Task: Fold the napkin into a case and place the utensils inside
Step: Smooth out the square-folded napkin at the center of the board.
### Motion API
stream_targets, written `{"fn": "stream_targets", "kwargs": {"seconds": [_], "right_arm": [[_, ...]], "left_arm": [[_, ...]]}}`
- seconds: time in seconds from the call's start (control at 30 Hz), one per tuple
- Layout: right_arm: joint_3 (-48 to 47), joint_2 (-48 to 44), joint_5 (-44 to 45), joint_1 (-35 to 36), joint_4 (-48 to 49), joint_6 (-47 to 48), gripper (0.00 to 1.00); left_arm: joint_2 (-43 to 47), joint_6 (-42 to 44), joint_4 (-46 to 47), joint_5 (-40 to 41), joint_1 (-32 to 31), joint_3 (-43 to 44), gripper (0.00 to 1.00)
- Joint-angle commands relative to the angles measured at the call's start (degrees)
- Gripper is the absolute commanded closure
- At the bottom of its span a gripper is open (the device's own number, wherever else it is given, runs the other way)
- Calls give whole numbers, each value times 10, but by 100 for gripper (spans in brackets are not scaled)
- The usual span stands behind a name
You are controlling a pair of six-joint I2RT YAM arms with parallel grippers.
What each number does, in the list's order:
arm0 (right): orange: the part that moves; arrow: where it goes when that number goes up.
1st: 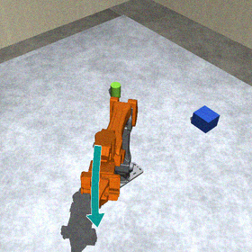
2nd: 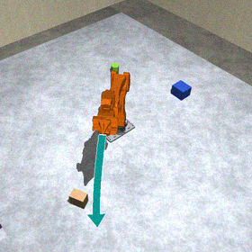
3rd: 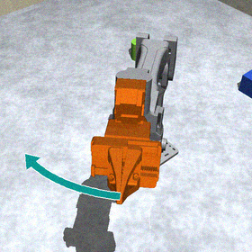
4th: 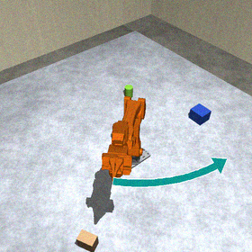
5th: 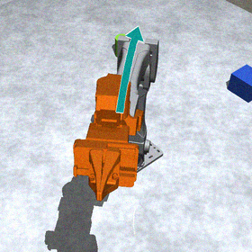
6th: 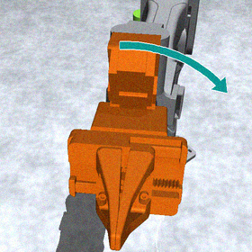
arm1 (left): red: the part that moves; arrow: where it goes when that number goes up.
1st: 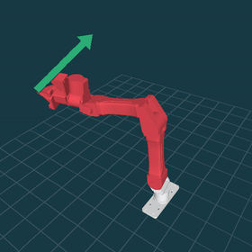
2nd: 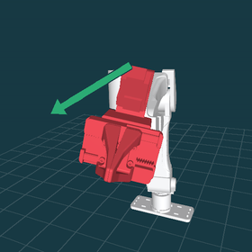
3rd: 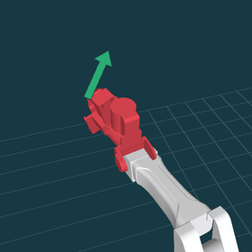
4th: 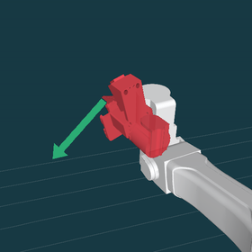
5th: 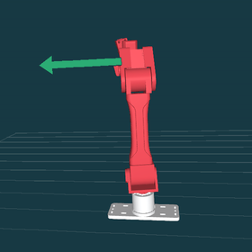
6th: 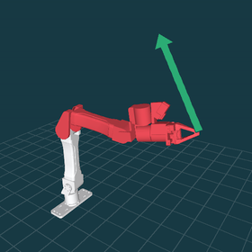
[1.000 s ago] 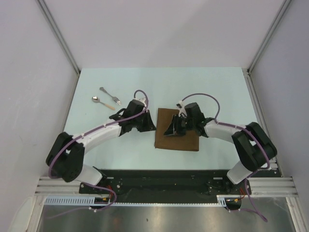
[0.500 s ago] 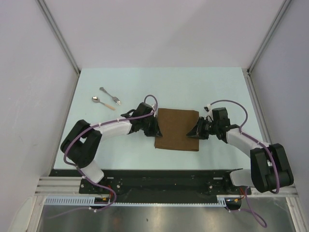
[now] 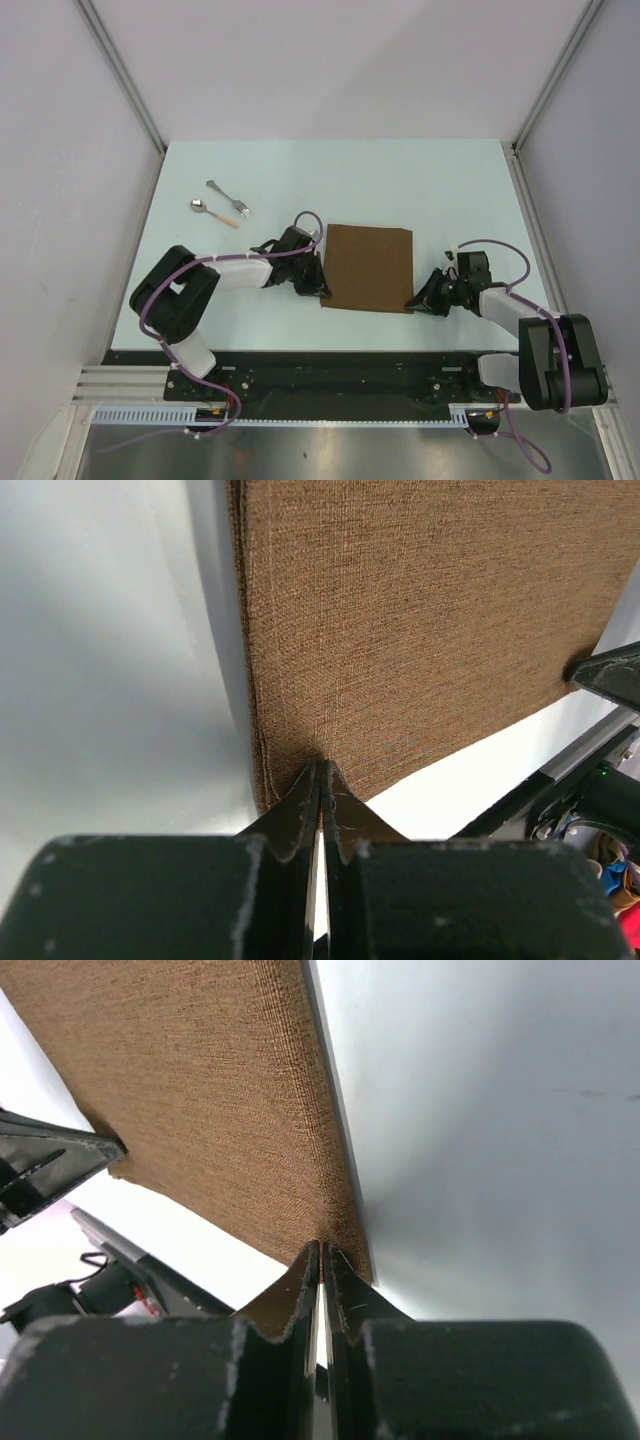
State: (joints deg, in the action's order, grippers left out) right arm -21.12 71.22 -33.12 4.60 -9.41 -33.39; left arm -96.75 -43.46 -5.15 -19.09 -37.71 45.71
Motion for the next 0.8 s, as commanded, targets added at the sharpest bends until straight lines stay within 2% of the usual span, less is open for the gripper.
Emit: {"fn": "stream_targets", "kwargs": {"seconds": [0.0, 0.07, 0.17, 0.23, 0.27, 0.3, 0.5, 0.6, 0.77], "right_arm": [[-29, -41, 60, 3, -38, 10, 92], [-47, -77, 65, 4, -77, 16, 92], [-74, -80, 40, -1, -57, 7, 89], [-86, -56, 0, -21, 18, -20, 87], [-91, -39, -11, -30, 50, -30, 82], [-99, 7, -21, -41, 88, -38, 81], [-196, 192, -88, -56, 246, -82, 80], [-231, 242, -106, -64, 278, -91, 83], [-255, 328, -129, -74, 322, -108, 87]], "left_arm": [[2, 9, -14, 13, -12, -8, 95], [19, 11, -29, 1, -13, 2, 94], [58, 12, -57, -4, -8, 33, 89], [66, 11, -70, -17, 8, 72, 85], [61, 7, -67, -25, 16, 86, 84], [54, -1, -63, -34, 24, 99, 83], [-53, -23, 43, -74, 80, 185, 88], [-103, -25, 93, -60, 100, 204, 89], [-188, -27, 108, -53, 120, 242, 91]]}}
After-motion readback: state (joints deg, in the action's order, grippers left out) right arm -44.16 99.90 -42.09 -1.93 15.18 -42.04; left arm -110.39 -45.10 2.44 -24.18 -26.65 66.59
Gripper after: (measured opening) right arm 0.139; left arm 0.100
